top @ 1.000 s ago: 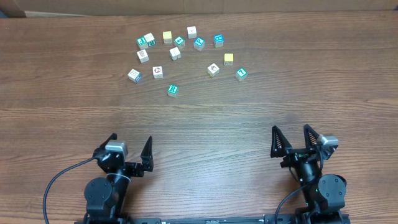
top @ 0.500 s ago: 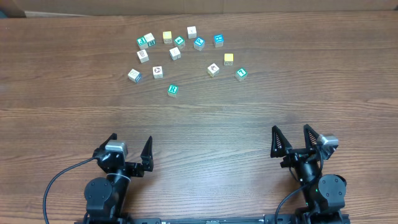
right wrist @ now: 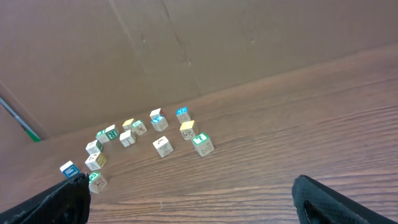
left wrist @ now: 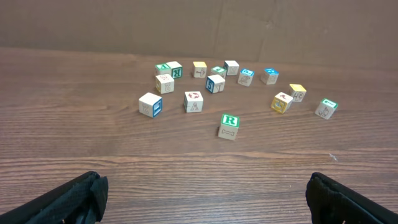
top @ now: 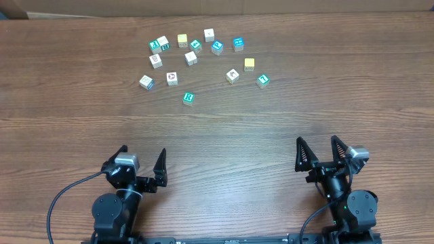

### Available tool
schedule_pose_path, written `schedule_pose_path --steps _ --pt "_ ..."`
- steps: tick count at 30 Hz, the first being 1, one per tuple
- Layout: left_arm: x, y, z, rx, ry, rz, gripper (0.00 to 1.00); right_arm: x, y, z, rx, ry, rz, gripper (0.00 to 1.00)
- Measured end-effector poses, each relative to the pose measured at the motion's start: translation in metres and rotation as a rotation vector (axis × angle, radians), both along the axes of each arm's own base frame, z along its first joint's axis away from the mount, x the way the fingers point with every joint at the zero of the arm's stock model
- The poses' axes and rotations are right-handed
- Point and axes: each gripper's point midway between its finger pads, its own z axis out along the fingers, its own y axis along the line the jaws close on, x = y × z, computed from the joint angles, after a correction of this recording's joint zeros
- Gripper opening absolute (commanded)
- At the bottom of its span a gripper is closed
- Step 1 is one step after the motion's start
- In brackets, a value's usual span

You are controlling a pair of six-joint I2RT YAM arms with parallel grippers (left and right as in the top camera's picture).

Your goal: Form a horizontal line

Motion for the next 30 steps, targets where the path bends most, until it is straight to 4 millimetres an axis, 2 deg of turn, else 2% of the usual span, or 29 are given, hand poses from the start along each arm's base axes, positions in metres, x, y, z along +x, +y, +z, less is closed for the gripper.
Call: schedule_pose_path --steps 7,9,11,16,20,27,30 --pt "-0.001 -0.01 0.011 -0.017 -0.035 -0.055 1.0 0.0 0.0 0.0 0.0 0.0 0.0 1.0" --pt "-0.002 -0.012 0.019 -0.026 -0.049 -0.066 0.99 0.0 0.0 0.0 0.0 0.0 0.0 1.0" --pt "-0.006 -0.013 0.035 -0.035 -0.067 -0.073 1.0 0.0 0.0 0.0 0.0 0.0 0.0 1.0" --pt "-0.019 -0.014 0.098 -0.052 -0.078 -0.084 1.0 0.0 0.0 0.0 0.0 0.001 0.0 1.0" --pt "-0.021 -0.017 0.138 -0.031 0.021 -0.102 1.0 0.0 0.0 0.0 0.0 0.0 0.0 1.0" --pt "-0.003 -0.02 0.185 0.064 0.33 -0.149 1.0 0.0 0.0 -0.001 0.001 0.002 0.0 1.0" --pt "0.018 -0.022 0.201 0.097 0.43 -0.172 0.99 0.0 0.0 -0.001 0.0 0.001 0.001 1.0"
